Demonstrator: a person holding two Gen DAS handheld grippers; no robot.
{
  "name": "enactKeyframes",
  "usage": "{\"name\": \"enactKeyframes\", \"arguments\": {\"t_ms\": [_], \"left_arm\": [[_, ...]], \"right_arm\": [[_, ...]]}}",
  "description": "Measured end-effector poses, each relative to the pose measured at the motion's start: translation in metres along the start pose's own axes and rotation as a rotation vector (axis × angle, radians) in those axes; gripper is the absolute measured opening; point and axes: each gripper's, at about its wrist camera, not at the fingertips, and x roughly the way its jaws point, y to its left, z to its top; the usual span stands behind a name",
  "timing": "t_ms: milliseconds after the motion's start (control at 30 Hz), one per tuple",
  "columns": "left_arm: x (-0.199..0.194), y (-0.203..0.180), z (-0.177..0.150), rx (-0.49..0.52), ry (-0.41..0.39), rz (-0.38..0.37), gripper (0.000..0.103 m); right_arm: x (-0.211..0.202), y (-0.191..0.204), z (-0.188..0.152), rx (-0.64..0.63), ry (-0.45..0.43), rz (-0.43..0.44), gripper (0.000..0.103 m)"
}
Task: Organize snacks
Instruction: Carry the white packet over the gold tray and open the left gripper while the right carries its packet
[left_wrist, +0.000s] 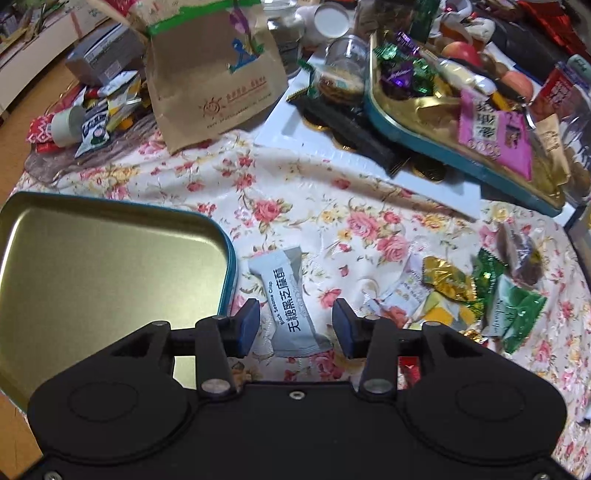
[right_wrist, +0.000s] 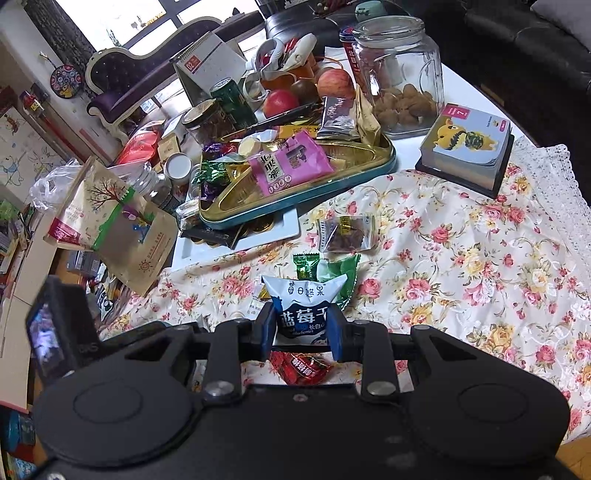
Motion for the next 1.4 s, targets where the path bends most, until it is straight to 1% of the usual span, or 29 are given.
{"name": "enactKeyframes", "arguments": {"t_ms": [67, 267, 300, 333, 400, 433, 467, 500, 533, 600, 667, 800, 900, 1033, 1133, 1233, 1300, 1367, 1400], "left_arm": [[0.007, -0.003, -0.001, -0.003, 0.013, 0.002, 0.051], [0.025, -0.006, 0.001, -0.031, 0.039, 0.046, 0.052], [0.028, -0.006, 0.002, -0.039, 0.046, 0.051, 0.055], [0.028, -0.006, 0.002, -0.041, 0.029, 0.058, 0.057], [0.031, -0.009, 0.004, -0.032, 0.028, 0.065, 0.057], [0.031, -0.009, 0.005, -0.027, 0.028, 0.054, 0.055], [0.03, -0.01, 0.006, -0.022, 0.028, 0.04, 0.045], [0.029, -0.01, 0.006, -0.017, 0.024, 0.032, 0.027], [0.028, -0.01, 0.007, -0.012, 0.03, 0.019, 0.027], [0.023, -0.008, 0.007, -0.036, 0.051, -0.01, 0.027], [0.012, -0.006, 0.007, -0.037, 0.055, -0.007, 0.027], [-0.019, 0.003, 0.013, -0.027, 0.025, 0.019, 0.027], [-0.045, 0.018, 0.02, -0.023, 0.025, 0.023, 0.027], [-0.073, 0.046, 0.03, -0.002, 0.019, 0.067, 0.027], [-0.088, 0.074, 0.034, -0.003, 0.009, 0.127, 0.027], [-0.098, 0.108, 0.037, -0.039, -0.039, 0.185, 0.027], [-0.103, 0.132, 0.039, -0.069, -0.082, 0.244, 0.027], [-0.102, 0.152, 0.043, -0.087, -0.087, 0.284, 0.027], [-0.099, 0.162, 0.045, -0.095, -0.075, 0.287, 0.027]], "right_arm": [[0.0, 0.002, 0.0, -0.001, -0.001, 0.007, 0.031], [0.001, 0.008, 0.0, -0.019, -0.005, 0.015, 0.031], [0.001, 0.009, 0.0, -0.022, -0.004, 0.017, 0.031], [0.001, 0.009, 0.0, -0.023, -0.003, 0.018, 0.031], [0.001, 0.011, 0.0, -0.027, -0.002, 0.019, 0.031], [0.0, 0.012, 0.0, -0.031, -0.003, 0.02, 0.031], [0.0, 0.013, 0.0, -0.034, -0.004, 0.02, 0.031], [0.0, 0.013, 0.0, -0.037, -0.005, 0.019, 0.031], [0.001, 0.014, 0.0, -0.039, -0.005, 0.019, 0.031], [0.001, 0.017, 0.001, -0.042, -0.005, 0.019, 0.031], [0.002, 0.02, 0.002, -0.049, 0.002, 0.028, 0.031], [0.009, 0.033, 0.002, -0.069, 0.043, 0.068, 0.031], [0.019, 0.046, -0.002, -0.073, 0.087, 0.089, 0.031], [0.034, 0.075, -0.012, -0.126, 0.116, 0.075, 0.031], [0.041, 0.1, -0.021, -0.169, 0.13, 0.076, 0.031], [0.048, 0.124, -0.032, -0.222, 0.139, 0.081, 0.031], [0.053, 0.141, -0.039, -0.257, 0.146, 0.087, 0.031], [0.057, 0.156, -0.046, -0.282, 0.155, 0.101, 0.031], [0.058, 0.163, -0.049, -0.293, 0.16, 0.109, 0.031]]}}
